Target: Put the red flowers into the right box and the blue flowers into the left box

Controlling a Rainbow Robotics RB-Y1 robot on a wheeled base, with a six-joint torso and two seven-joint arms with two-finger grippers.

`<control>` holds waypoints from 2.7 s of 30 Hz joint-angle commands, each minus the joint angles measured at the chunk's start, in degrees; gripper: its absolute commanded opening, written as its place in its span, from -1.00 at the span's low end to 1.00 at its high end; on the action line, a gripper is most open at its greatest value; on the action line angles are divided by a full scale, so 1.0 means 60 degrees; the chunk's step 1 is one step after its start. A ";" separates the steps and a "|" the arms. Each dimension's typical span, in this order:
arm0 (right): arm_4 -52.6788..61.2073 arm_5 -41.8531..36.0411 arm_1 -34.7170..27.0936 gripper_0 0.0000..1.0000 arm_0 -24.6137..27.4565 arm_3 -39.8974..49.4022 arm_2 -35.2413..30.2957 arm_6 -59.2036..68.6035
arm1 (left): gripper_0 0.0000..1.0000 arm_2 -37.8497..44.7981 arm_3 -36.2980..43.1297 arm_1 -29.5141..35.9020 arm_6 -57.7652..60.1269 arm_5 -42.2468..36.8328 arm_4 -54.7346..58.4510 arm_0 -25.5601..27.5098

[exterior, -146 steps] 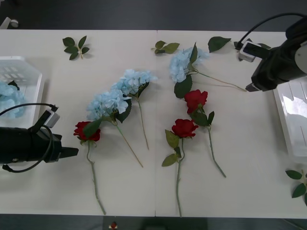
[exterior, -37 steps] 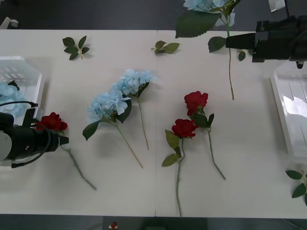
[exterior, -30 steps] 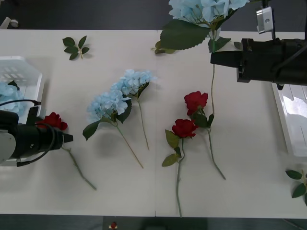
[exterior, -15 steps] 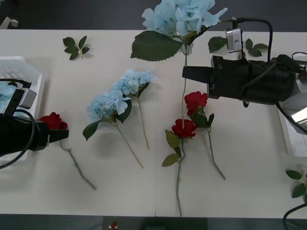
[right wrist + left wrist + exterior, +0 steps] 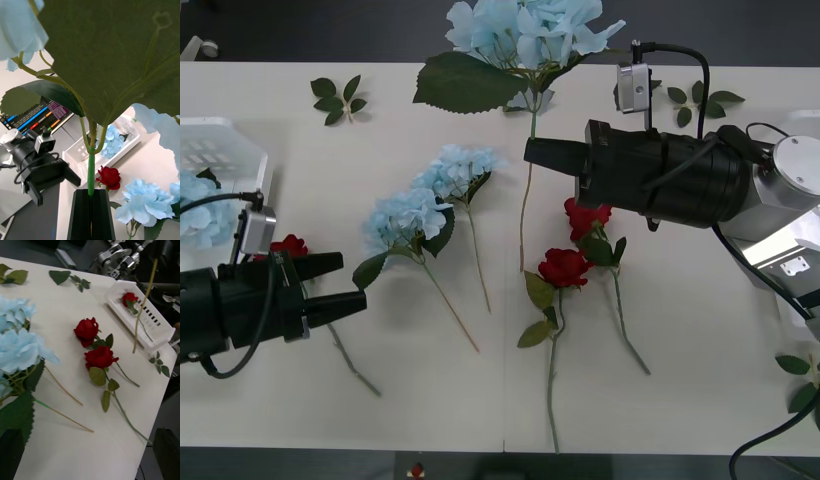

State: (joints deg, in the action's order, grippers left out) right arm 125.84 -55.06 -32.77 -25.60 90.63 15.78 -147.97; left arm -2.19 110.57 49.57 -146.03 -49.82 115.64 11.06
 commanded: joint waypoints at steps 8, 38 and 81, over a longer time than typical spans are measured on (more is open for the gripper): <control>0.0018 -0.0008 0.0173 -1.00 -0.0231 0.0525 0.0007 0.0492 | 1.00 -0.2199 -0.0527 -0.1465 -0.1495 0.0085 0.1688 -0.1009; 0.0033 0.0255 0.0041 -1.00 -0.0245 0.0760 0.0081 0.0800 | 1.00 -0.3781 -0.2197 -0.4746 -0.1495 0.2063 -0.0523 -0.3792; -0.0055 0.0709 -0.0442 1.00 -0.0245 0.0935 0.0066 0.0756 | -1.00 -0.2126 -0.1729 -0.1831 -0.1495 0.1990 0.2436 -0.2693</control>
State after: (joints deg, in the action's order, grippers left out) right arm 125.84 -50.84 -32.94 -25.60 93.63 16.22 -144.24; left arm -18.60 97.39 33.63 -154.97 -37.11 129.05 -7.55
